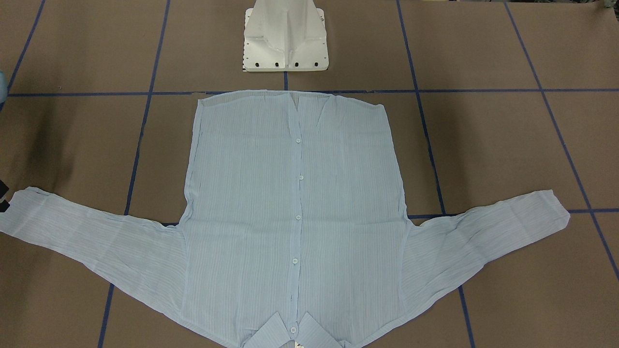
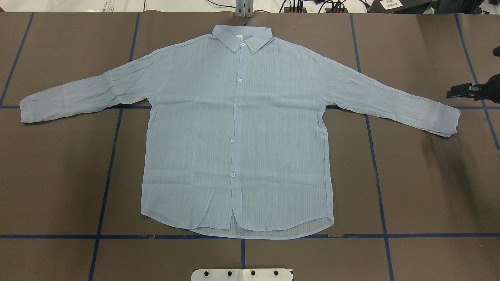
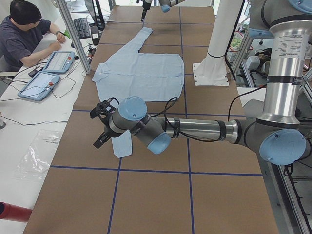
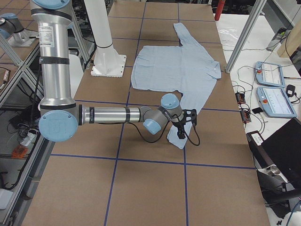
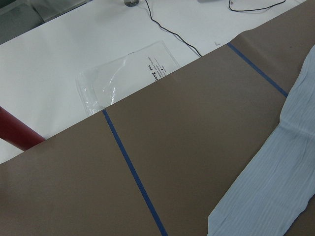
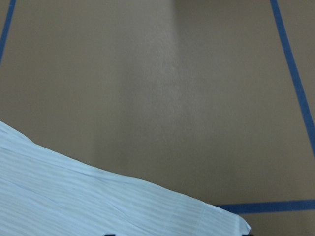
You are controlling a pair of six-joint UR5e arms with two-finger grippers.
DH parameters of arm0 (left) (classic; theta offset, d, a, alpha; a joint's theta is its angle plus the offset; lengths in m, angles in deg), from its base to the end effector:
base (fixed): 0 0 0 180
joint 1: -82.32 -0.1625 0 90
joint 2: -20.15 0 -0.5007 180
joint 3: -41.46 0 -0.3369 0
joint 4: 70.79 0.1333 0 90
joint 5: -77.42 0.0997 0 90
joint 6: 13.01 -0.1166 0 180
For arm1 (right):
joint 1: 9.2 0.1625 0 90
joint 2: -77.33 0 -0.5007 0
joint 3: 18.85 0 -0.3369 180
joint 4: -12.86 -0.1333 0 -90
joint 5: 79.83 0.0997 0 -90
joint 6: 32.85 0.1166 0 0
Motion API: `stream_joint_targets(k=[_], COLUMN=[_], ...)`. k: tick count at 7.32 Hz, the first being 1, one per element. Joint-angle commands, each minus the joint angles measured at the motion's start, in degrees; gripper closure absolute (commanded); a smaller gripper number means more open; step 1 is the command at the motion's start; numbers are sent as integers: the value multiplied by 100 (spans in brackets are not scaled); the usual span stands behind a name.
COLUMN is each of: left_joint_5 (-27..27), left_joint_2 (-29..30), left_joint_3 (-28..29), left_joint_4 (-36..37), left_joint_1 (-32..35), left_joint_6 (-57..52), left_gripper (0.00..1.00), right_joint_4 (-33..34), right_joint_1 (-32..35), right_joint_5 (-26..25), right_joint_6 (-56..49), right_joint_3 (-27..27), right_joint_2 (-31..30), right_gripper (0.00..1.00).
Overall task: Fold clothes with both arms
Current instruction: 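Lower the right gripper to the cuff of the sleeve nearest it and grasp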
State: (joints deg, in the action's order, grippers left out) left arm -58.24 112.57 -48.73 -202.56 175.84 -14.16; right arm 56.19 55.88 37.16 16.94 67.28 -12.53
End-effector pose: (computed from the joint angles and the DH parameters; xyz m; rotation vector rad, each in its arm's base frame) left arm -0.0796 -0.4820 0.6359 0.7617 0.7246 0.2708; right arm -0.1298 -0.4702 0.6933 0.3126 -0.8035 0.2305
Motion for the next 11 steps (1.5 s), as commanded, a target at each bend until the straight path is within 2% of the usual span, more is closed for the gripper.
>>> stream_joint_targets(k=[1, 2, 6, 9, 10, 11], left_joint_5=[-5, -5, -13, -443, -444, -444], left_joint_2=[-22, -48, -110, -180, -206, -207], left_joint_3=[1, 2, -16, 28, 11, 19], left_joint_4=[-146, -208, -235, -341, -332, -341], left_joint_1=[0, 9, 9, 17, 17, 17], left_joint_6=[-8, 1, -26, -26, -26, -26], left_gripper=[0, 0, 0, 0, 0, 0], right_joint_4=[-332, -351, -360, -360, -360, -369], right_joint_1=[-450, -652, -768, -874, -874, -892], right_joint_5=[-255, -474, -502, -678, -678, -678], right_joint_6=[582, 775, 795, 795, 969, 1275], right_joint_3=[-52, -70, -105, -193, -184, -184], right_joint_2=[-277, -347, -515, -506, -506, -471], right_gripper=[18, 23, 26, 34, 56, 98])
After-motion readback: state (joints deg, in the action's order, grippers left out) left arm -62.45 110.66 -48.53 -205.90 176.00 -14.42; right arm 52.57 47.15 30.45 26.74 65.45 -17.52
